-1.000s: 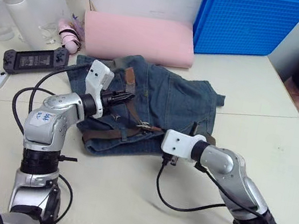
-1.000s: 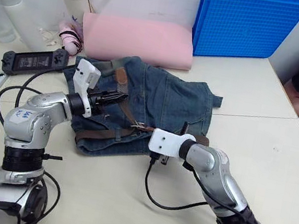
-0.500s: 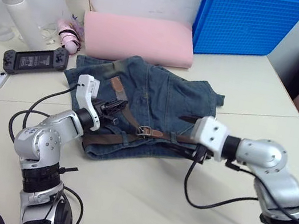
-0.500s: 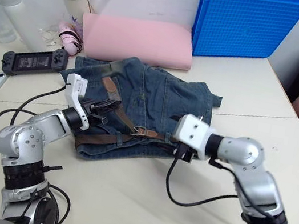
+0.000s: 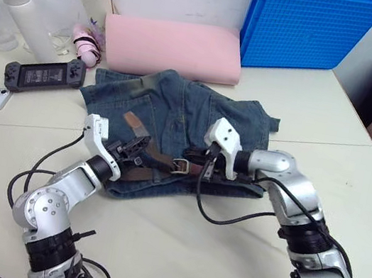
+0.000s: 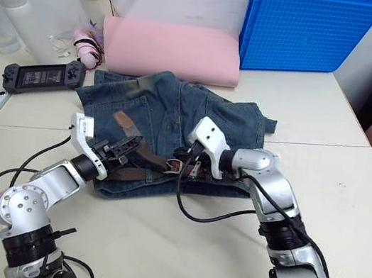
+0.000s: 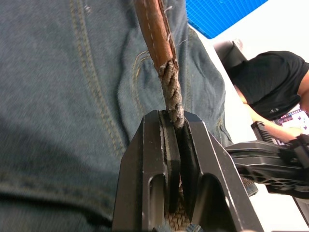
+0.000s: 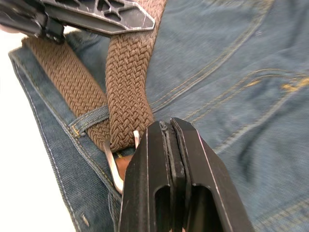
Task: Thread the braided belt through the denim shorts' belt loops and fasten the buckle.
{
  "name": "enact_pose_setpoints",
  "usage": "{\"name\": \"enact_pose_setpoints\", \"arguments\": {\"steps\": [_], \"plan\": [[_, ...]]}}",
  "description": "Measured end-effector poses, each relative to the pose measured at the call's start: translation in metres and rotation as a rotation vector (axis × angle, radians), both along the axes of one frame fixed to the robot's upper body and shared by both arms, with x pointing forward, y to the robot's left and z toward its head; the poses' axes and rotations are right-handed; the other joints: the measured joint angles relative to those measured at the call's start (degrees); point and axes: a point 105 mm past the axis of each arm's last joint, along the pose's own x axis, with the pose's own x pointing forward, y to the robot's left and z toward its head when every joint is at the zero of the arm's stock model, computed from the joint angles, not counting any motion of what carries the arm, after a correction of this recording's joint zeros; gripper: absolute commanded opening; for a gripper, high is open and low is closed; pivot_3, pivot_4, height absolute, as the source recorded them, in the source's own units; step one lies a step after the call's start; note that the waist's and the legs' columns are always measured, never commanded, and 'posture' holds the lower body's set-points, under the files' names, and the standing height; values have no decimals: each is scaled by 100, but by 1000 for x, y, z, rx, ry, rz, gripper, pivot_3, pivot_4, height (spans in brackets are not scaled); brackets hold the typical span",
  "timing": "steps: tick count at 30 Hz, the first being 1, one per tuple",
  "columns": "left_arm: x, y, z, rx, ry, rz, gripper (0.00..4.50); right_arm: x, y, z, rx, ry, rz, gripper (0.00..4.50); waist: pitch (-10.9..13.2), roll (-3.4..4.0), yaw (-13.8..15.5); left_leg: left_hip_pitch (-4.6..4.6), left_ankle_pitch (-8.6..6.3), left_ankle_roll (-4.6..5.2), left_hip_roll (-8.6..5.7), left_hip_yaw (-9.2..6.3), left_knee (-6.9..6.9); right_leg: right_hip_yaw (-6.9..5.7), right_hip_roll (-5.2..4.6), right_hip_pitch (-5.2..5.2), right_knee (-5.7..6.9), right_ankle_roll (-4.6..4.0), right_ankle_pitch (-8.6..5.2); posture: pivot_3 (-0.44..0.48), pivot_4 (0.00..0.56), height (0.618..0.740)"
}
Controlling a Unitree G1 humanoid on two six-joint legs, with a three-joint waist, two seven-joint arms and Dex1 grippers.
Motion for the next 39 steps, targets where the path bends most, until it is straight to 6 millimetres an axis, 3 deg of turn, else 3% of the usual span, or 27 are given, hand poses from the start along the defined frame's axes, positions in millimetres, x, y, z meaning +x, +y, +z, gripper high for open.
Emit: {"name": "enact_pose_setpoints", "arguments": {"steps": [7,19,27,33,39], "plan": [[-10,-6,-10,-44,31,30,0,1,7,-24,-64,72,42,48,0,0,3,1,0,0,2,-1,-2,0,1,0,-1,0,0,0,150,740],[-11,18,8,-255,2,128,0,1,4,-27,-93,57,91,48,-5,-7,-12,4,-1,-3,7,-1,-2,5,-1,1,-5,0,0,0,150,740],[-21,30,-7,-164,46,149,0,-1,4,-25,-74,82,111,48,-5,-7,0,5,-2,-3,4,-2,-5,7,4,2,-9,-1,0,0,150,740],[-21,35,-28,-41,75,195,0,-2,-18,-3,-88,115,135,48,-5,-7,-5,5,-3,-4,6,-2,-9,13,2,1,-31,-2,-1,0,150,740],[-20,37,-33,-38,63,205,0,-7,-11,-8,-87,150,184,48,-5,-7,-4,5,-4,-6,8,-2,-9,20,-2,-1,-31,-2,-1,0,150,740]]}}
